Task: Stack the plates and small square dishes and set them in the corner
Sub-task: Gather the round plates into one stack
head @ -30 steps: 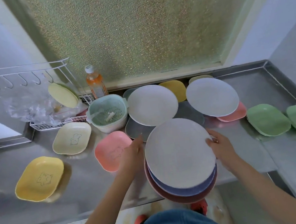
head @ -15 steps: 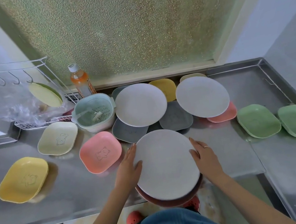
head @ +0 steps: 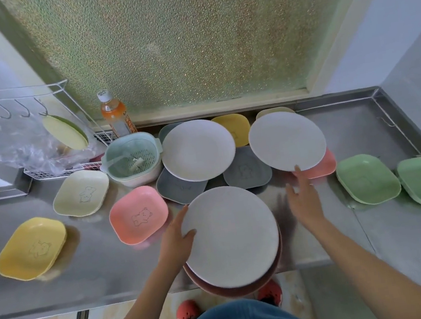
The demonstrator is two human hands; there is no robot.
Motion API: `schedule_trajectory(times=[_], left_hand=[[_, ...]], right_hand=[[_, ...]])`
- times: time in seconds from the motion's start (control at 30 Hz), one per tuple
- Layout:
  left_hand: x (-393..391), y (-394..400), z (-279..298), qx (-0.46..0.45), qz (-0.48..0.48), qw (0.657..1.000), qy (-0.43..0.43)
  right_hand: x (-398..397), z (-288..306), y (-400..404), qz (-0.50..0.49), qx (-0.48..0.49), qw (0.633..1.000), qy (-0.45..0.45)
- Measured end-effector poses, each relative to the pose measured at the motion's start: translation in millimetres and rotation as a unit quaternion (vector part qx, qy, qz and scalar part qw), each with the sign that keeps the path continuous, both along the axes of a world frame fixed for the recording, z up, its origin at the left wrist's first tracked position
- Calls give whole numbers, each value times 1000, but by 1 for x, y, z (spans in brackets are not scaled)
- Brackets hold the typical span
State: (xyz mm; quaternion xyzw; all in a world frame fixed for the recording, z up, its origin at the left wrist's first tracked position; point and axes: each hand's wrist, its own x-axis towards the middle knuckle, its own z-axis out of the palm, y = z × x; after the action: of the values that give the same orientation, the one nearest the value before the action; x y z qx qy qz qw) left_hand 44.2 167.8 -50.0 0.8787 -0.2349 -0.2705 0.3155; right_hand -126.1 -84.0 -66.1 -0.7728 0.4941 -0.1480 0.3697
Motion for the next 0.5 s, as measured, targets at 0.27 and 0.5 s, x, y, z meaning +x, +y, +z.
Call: schedule_trajectory(times=[0.27,0.5], left_hand=[[-8,-8,4,-10,66,997,27],[-11,-11,10,4,80,997,22]], right_hand=[[35,-2,-52,-52,242,968,-32],[54,-6,-52,-317,231,888,-240]])
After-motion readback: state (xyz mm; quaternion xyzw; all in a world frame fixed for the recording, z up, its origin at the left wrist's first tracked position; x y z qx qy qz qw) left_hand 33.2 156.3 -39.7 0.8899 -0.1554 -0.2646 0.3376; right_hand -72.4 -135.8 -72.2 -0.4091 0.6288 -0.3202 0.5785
